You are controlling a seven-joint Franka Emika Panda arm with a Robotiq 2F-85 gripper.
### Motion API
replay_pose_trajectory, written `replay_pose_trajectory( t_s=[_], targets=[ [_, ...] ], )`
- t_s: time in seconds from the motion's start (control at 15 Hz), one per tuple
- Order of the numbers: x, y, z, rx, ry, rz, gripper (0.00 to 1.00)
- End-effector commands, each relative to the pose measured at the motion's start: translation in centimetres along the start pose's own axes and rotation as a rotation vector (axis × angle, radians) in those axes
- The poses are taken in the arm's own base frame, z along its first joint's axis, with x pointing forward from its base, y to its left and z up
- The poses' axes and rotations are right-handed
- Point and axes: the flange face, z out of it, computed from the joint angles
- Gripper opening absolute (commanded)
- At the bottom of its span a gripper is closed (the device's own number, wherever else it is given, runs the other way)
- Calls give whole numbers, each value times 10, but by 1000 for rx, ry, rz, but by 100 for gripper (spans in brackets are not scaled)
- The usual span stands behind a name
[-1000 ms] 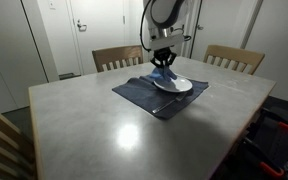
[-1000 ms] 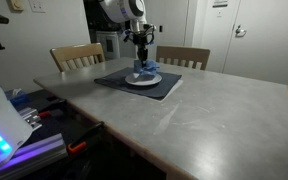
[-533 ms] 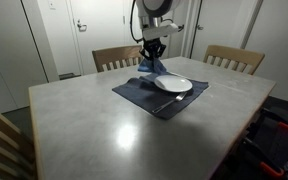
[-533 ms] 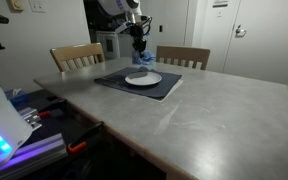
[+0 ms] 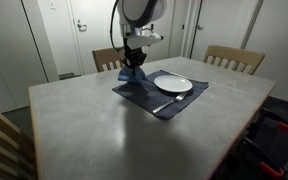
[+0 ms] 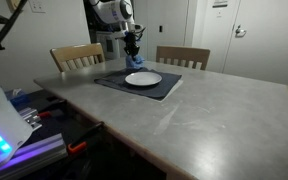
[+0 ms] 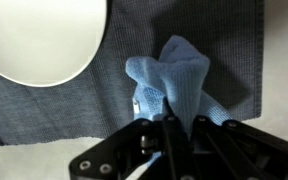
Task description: Take the fork off the plate then use the towel to wipe the plate
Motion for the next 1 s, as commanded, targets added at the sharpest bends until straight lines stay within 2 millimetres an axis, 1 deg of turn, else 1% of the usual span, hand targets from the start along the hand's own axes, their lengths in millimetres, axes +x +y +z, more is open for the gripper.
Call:
replay_pose_trajectory(
  t_s=[0.0, 0.2, 0.53, 0.67, 0.8, 0.87, 0.93],
  targets=[
    [2, -20, 13, 53, -43, -85, 2],
    [-3, -28, 29, 77, -65, -119, 2],
    [-10, -34, 56, 94, -98, -141, 2],
    [-8, -35, 59, 97, -102, -149, 2],
    [-7, -34, 57, 95, -103, -163, 2],
    [-7, -33, 54, 89, -105, -174, 30],
    [-6, -32, 50, 84, -107, -180, 36]
  ],
)
